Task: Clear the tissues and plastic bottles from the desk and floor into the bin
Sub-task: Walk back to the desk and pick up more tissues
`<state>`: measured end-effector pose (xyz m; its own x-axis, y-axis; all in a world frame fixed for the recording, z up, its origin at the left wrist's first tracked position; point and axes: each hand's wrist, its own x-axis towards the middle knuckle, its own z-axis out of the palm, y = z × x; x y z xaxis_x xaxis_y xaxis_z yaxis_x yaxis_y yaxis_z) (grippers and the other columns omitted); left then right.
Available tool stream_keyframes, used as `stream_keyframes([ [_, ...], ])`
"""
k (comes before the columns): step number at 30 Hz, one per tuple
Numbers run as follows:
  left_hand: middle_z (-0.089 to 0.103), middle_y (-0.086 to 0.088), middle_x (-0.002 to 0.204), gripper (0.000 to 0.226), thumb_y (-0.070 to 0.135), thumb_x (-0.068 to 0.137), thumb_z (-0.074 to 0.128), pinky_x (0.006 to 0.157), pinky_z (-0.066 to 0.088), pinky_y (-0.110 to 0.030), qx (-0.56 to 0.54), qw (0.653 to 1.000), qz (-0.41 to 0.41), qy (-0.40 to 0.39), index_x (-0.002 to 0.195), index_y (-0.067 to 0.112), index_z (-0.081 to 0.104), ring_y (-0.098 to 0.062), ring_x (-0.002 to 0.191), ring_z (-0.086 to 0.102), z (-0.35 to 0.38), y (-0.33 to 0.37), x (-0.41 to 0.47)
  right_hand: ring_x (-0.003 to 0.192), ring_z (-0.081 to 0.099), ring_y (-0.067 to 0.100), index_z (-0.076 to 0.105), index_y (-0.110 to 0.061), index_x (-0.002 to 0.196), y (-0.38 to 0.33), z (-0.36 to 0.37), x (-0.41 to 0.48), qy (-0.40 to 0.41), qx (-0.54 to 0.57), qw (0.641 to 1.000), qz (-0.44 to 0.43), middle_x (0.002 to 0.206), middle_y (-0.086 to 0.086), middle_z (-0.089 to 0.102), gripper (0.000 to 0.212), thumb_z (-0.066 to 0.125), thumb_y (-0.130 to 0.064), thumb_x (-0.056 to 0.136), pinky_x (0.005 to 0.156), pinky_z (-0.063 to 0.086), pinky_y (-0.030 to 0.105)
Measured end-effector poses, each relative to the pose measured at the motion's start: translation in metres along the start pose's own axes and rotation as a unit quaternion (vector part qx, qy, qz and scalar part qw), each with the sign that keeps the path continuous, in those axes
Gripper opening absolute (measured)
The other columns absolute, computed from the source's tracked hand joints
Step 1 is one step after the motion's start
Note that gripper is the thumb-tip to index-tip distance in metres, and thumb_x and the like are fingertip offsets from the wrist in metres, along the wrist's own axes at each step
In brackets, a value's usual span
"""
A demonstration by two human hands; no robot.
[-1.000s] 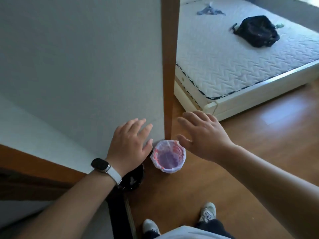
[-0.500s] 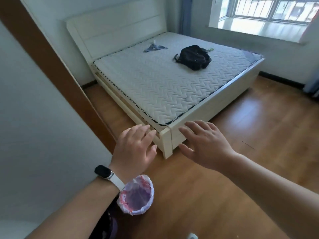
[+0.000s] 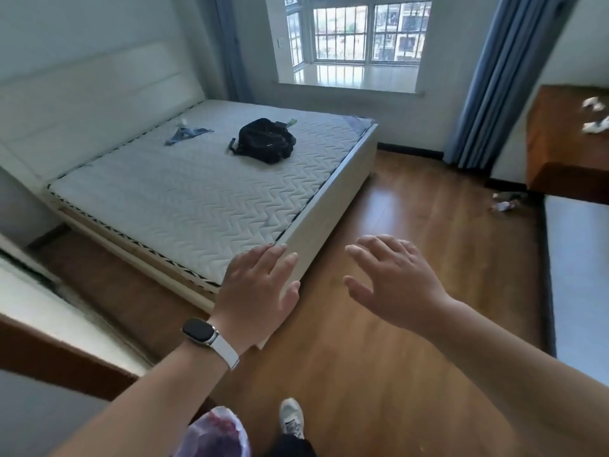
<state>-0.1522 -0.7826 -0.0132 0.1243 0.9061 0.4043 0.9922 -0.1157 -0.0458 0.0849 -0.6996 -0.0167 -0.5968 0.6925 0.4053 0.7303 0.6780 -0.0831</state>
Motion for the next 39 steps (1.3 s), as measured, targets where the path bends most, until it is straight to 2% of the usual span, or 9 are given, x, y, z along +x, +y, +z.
stream_keyframes([
  [9, 0.061, -0.003, 0.130, 0.045, 0.041, 0.088, 0.051, 0.101, 0.040, -0.045, -0.058, 0.996, 0.071, 0.018, 0.124, 0.018, 0.064, -0.026, 0.123, 0.054, 0.062, -0.027, 0.102, 0.117, 0.054, 0.028, 0.060, -0.018, 0.124, 0.052, 0.014, 0.048, -0.025, -0.058, 0.993, 0.100, 0.125, 0.005, 0.060, 0.054, 0.047, -0.053, 0.086, 0.093, 0.045, 0.045],
  [17, 0.061, -0.004, 0.130, 0.045, 0.040, 0.088, 0.053, 0.099, 0.039, -0.043, -0.061, 0.992, 0.110, 0.012, 0.126, 0.017, 0.061, -0.027, 0.122, 0.054, 0.105, -0.114, 0.209, 0.120, 0.053, 0.029, 0.059, -0.018, 0.126, 0.075, 0.043, 0.165, -0.049, -0.082, 0.984, 0.152, 0.129, 0.006, 0.059, 0.057, 0.040, -0.054, 0.087, 0.095, 0.043, 0.046],
  [22, 0.060, -0.005, 0.130, 0.044, 0.040, 0.089, 0.055, 0.102, 0.037, -0.042, -0.066, 0.983, 0.168, 0.015, 0.126, 0.017, 0.061, -0.026, 0.123, 0.053, 0.145, -0.153, 0.271, 0.122, 0.051, 0.027, 0.058, -0.018, 0.127, 0.085, 0.065, 0.214, -0.044, -0.089, 0.975, 0.200, 0.130, 0.005, 0.057, 0.056, 0.041, -0.054, 0.087, 0.098, 0.041, 0.047],
  [27, 0.060, -0.003, 0.128, 0.040, 0.034, 0.088, 0.064, 0.100, 0.035, -0.038, -0.107, 0.974, 0.198, 0.022, 0.124, 0.018, 0.060, -0.025, 0.121, 0.053, 0.173, -0.152, 0.319, 0.122, 0.052, 0.027, 0.060, -0.017, 0.126, 0.106, 0.077, 0.232, -0.040, -0.090, 0.961, 0.258, 0.131, 0.005, 0.058, 0.054, 0.045, -0.052, 0.088, 0.099, 0.041, 0.048],
  [31, 0.062, -0.003, 0.127, 0.042, 0.039, 0.086, 0.052, 0.099, 0.038, -0.040, -0.132, 0.969, 0.210, 0.020, 0.122, 0.018, 0.061, -0.025, 0.119, 0.055, 0.190, -0.143, 0.360, 0.122, 0.051, 0.027, 0.059, -0.018, 0.126, 0.139, 0.076, 0.245, -0.038, -0.105, 0.950, 0.292, 0.131, 0.006, 0.057, 0.054, 0.042, -0.053, 0.089, 0.098, 0.041, 0.046],
  [34, 0.062, -0.004, 0.126, 0.043, 0.040, 0.086, 0.052, 0.100, 0.033, -0.038, -0.137, 0.965, 0.225, 0.008, 0.121, 0.018, 0.062, -0.025, 0.118, 0.055, 0.205, -0.130, 0.393, 0.123, 0.050, 0.026, 0.058, -0.019, 0.126, 0.170, 0.081, 0.249, -0.040, -0.114, 0.942, 0.314, 0.131, 0.005, 0.057, 0.050, 0.045, -0.052, 0.091, 0.098, 0.041, 0.046],
  [39, 0.063, -0.003, 0.125, 0.042, 0.040, 0.086, 0.050, 0.100, 0.031, -0.036, -0.135, 0.959, 0.250, -0.002, 0.119, 0.018, 0.063, -0.024, 0.118, 0.055, 0.233, -0.105, 0.456, 0.122, 0.051, 0.027, 0.059, -0.018, 0.125, 0.236, 0.102, 0.269, -0.050, -0.106, 0.932, 0.342, 0.131, 0.006, 0.057, 0.053, 0.040, -0.053, 0.090, 0.098, 0.041, 0.047],
])
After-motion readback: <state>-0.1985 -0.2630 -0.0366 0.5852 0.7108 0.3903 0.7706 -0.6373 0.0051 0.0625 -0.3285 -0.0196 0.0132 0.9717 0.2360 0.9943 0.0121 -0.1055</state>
